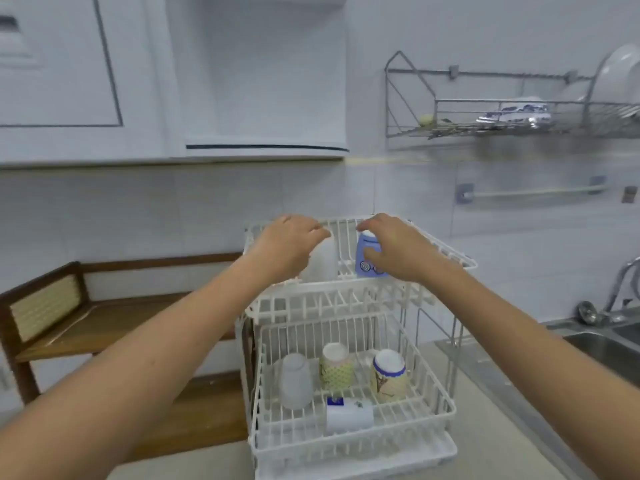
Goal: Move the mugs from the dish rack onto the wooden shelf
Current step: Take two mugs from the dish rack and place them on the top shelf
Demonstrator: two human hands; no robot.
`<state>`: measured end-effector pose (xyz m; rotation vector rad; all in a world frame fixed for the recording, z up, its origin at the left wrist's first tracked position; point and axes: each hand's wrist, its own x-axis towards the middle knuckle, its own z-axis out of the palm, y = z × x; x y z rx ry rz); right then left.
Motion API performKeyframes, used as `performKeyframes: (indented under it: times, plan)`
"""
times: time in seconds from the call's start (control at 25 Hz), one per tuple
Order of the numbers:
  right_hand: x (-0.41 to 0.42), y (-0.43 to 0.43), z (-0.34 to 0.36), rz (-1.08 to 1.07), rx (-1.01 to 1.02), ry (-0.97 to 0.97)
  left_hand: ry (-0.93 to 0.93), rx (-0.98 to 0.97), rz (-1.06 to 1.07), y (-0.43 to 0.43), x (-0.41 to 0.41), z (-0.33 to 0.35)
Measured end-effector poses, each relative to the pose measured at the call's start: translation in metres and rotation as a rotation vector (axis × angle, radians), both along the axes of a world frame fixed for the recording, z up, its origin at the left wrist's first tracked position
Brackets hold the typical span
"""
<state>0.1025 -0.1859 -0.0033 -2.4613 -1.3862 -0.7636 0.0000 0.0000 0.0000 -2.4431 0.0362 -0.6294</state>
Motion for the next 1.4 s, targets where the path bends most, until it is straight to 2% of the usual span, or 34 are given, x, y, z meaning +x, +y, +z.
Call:
performKeyframes:
  times: [0.08, 0.16, 0.28, 0.52, 0.72, 0.8, 0.88, 1.0, 1.12, 1.24, 1.4]
  plan:
    - [0.021, 0.007, 0.01, -0.122, -0.335, -0.156, 0.123, 0.264, 0.161, 0.003, 0.024, 0.001]
    - [0.042, 0.017, 0.014, -0.153, -0.596, -0.337, 0.262, 0.502, 0.245, 0.004, 0.045, -0.001]
    - [0.069, 0.036, 0.004, -0.186, -0.784, -0.502, 0.351, 0.711, 0.288, 0.006, 0.078, -0.007]
    - [0.098, 0.072, -0.026, -0.287, -0.957, -0.652, 0.43, 0.811, 0.264, 0.013, 0.108, -0.023]
    - [0.101, 0.069, -0.014, -0.197, -0.876, -0.823, 0.27, 0.539, 0.252, 0.03, 0.089, -0.016]
    - [0.103, 0.055, 0.004, -0.158, -0.73, -0.716, 0.121, 0.3, 0.259, 0.036, 0.067, -0.01]
    - [0.099, 0.039, 0.023, -0.124, -0.515, -0.528, -0.082, 0.026, 0.22, 0.042, 0.039, -0.002]
    - [0.086, 0.023, 0.036, 0.057, -0.074, -0.087, -0.426, -0.212, 0.054, 0.055, -0.017, 0.001]
    - [0.042, 0.014, 0.032, 0.406, 0.322, 0.373, -0.616, -0.362, 0.081, 0.067, -0.078, -0.014]
    - [-0.023, 0.028, 0.019, 0.664, 0.477, 0.675, -0.73, -0.657, 0.167, 0.084, -0.126, -0.037]
    - [-0.107, 0.08, -0.002, 0.891, 0.535, 0.962, -0.859, -1.022, 0.213, 0.133, -0.164, -0.06]
